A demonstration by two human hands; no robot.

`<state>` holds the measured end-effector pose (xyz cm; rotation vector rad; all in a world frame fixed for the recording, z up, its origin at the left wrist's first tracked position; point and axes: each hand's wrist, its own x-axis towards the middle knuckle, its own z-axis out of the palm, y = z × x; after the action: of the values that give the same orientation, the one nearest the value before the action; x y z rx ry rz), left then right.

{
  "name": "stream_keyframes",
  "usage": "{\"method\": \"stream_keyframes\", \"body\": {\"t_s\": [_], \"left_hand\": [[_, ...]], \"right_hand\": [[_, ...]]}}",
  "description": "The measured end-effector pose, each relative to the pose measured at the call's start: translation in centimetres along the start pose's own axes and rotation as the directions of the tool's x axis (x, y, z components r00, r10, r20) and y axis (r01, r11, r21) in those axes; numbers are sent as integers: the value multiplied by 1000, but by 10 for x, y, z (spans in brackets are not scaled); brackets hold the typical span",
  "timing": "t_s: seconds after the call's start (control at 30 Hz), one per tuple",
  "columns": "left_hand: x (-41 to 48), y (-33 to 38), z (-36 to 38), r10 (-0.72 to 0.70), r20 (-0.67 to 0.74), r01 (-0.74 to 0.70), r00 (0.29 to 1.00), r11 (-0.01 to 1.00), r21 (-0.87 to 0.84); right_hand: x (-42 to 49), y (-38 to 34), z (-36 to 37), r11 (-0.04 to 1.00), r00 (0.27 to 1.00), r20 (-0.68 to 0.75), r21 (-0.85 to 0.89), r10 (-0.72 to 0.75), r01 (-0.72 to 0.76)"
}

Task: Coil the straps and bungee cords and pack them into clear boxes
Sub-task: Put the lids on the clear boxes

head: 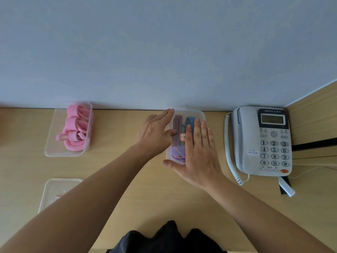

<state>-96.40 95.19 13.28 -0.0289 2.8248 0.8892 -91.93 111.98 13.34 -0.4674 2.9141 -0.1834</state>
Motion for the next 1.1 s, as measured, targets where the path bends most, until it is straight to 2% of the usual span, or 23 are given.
{"method": "stream_keyframes", "body": {"t_s": [0.23, 0.43, 0.47, 0.53, 0.63, 0.73, 0.9, 1.0, 1.07, 1.1], "left_hand": [[-2, 1, 3, 23, 24, -25, 999, 996, 88], [-8, -5, 13, 212, -10, -211, 977, 976, 44], [-7, -5, 8, 192, 28, -192, 981, 981, -7], [-4, -6, -7, 148, 192, -136, 970, 988, -77], [3, -11, -28, 143, 428, -130, 892, 990, -59], [6, -14, -33, 148, 483, -170, 863, 986, 1], [4, -13, -32, 133, 411, -180, 902, 981, 76], [-11, -8, -24, 69, 158, -76, 985, 996, 38], [-25, -11, -18, 37, -2, -37, 999, 997, -64], [-32, -16, -16, 24, -36, -27, 999, 996, -88]], "right_hand": [[0, 5, 6, 997, 998, -60, 70, -31, 35], [1, 6, 6, 996, 999, -44, 86, -21, 25], [1, 5, 5, 996, 999, -31, 81, -21, 24], [1, 6, 4, 996, 1000, -18, 83, -13, 15], [1, 4, 4, 997, 999, -32, 79, -9, 11], [0, 2, 4, 999, 997, -74, 35, -3, 6], [5, 1, 3, 1000, 999, -48, 8, -10, 10], [13, -1, -2, 999, 999, 15, 27, 34, -35], [16, -4, -4, 999, 999, 12, 25, 42, -42], [16, -4, -4, 999, 999, 2, 19, 40, -40]]}}
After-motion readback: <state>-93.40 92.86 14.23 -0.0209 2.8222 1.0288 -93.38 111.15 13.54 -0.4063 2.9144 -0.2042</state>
